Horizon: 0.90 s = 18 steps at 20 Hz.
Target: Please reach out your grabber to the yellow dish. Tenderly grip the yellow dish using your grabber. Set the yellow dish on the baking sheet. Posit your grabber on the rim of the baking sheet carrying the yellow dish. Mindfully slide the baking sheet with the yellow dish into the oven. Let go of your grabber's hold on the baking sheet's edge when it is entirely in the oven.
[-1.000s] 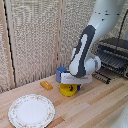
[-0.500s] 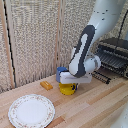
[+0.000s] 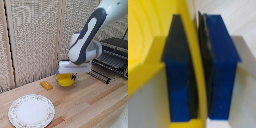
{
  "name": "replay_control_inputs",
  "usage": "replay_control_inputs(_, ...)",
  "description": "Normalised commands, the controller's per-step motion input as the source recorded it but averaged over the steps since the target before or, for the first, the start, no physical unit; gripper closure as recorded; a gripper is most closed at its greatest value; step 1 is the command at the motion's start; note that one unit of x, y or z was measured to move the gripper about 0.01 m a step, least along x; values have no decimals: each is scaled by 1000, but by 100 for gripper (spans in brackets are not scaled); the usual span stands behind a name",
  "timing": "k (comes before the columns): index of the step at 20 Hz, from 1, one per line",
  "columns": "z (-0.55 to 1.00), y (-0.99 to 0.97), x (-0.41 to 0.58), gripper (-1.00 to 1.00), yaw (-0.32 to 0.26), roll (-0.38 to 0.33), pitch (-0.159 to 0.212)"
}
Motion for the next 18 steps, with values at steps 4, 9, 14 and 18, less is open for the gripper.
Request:
replay_control_inputs(4, 872, 106, 492, 100, -3, 9, 29)
replay_control_inputs(9, 657, -198, 518, 100, -154, -30, 0)
replay_control_inputs(14, 454, -225, 434, 100, -250, -45, 0)
replay_control_inputs(18, 363, -68, 326, 100, -303, -66, -3)
